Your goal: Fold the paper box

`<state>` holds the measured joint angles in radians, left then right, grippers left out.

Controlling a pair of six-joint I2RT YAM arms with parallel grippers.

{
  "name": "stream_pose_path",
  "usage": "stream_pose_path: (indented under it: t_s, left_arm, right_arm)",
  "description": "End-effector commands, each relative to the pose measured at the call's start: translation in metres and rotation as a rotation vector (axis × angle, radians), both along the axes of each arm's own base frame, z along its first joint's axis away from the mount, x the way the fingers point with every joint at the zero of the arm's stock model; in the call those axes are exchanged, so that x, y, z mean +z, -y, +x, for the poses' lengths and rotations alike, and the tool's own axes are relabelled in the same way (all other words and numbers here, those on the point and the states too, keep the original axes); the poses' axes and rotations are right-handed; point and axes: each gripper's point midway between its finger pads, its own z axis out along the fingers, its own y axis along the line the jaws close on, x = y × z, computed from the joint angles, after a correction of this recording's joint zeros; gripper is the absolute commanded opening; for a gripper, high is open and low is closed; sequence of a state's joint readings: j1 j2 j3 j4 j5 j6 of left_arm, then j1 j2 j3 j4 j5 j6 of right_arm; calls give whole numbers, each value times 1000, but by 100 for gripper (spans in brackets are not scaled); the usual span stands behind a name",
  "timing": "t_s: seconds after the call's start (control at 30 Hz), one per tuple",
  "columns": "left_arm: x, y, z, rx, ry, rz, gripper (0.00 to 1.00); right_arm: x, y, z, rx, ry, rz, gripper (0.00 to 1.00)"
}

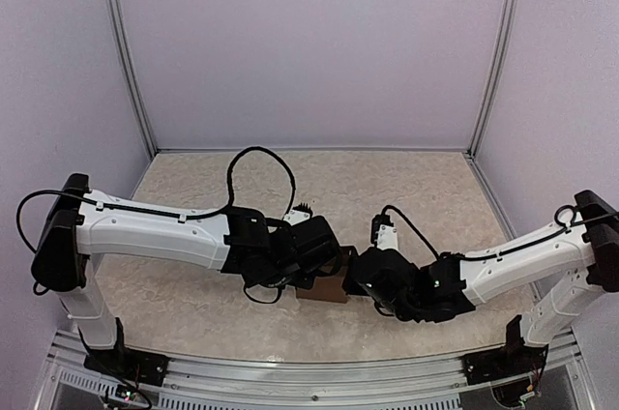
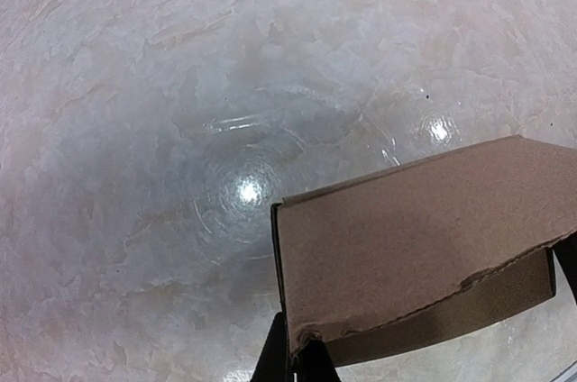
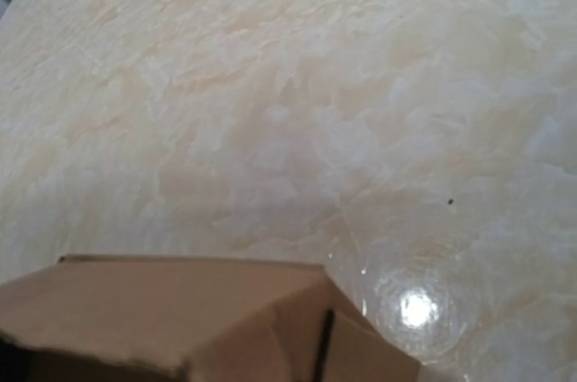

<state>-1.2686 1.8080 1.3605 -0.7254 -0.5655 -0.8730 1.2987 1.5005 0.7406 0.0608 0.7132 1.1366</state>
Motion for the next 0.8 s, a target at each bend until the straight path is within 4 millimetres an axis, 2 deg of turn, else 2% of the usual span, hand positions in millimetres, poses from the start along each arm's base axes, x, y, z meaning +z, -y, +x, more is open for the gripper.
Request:
stream_pose_path:
  t_s: [0.0,0.13,0.33,0.77]
  left_arm:
    - [-19,-2,-12,-22,-62,51,0]
    - [-20,-5,-13,-18,-60,54,0]
    - [-19,-4,-13,-16,-58,50,0]
    - [-20,-3,-11,-15,-59,61,0]
  right_arm:
    - [-54,21,-22,23,-104,-199,0]
    - [-50,25,-24,15,-95,-206,0]
    - [-33,26,-22,10,-64,-191,14]
    - [39,23,-18,79,71,-126,40]
